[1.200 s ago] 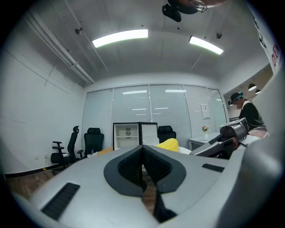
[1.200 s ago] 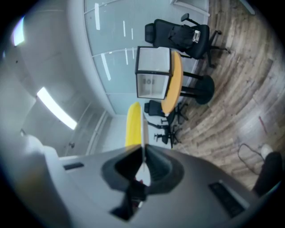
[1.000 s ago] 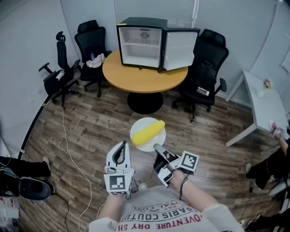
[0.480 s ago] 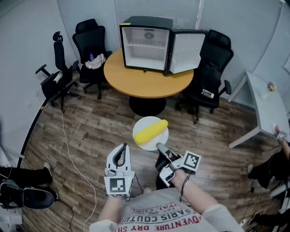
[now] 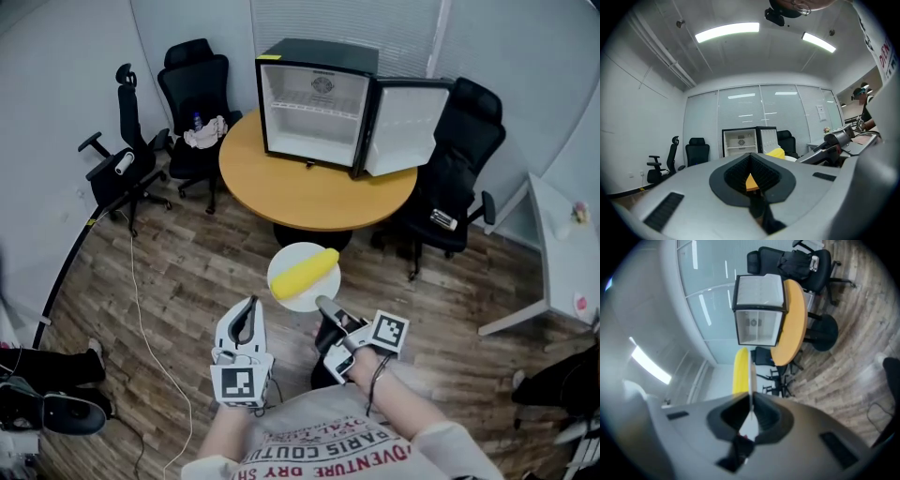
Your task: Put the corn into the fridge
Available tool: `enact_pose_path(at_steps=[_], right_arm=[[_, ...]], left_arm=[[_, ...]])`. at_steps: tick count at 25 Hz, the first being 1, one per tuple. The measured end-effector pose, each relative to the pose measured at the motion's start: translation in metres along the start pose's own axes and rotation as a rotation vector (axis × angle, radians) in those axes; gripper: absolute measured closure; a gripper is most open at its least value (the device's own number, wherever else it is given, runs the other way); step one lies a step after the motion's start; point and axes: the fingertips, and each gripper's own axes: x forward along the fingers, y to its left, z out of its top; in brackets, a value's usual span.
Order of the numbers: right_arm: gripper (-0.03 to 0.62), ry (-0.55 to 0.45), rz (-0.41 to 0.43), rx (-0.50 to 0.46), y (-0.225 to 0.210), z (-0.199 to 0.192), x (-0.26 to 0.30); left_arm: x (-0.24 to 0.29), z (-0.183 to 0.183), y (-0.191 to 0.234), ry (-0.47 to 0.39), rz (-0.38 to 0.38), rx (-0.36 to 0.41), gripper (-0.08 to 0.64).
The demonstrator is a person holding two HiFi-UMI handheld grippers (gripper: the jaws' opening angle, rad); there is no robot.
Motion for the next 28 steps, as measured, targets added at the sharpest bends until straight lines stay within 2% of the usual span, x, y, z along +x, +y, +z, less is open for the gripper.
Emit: enact_pose_path(at_steps=[5,14,22,28], right_arm=[[0.549,0.033,0.016,-0.003,0.008,0.064,0.044],[0.549,0.06,0.022,-0.016,0.014,0.18,0.107],[0.549,0.031,0.012,0.011,0.006,0.238,0.142],[0.549,-0.025,-0.01,0.025,-0.008,0.268,0.179]], left_arm=[[0.07,0.005,0.011,0.009,0.054,-0.041,0.531],[0.194,0.009,0.017,-0.002,0.086,-0.022,0.531],[0.263,-0.003,0.029,0.024,0.07,-0.04,0.531],[0.317,-0.016,0.048,0.025,0.015,-0.056,0.531]])
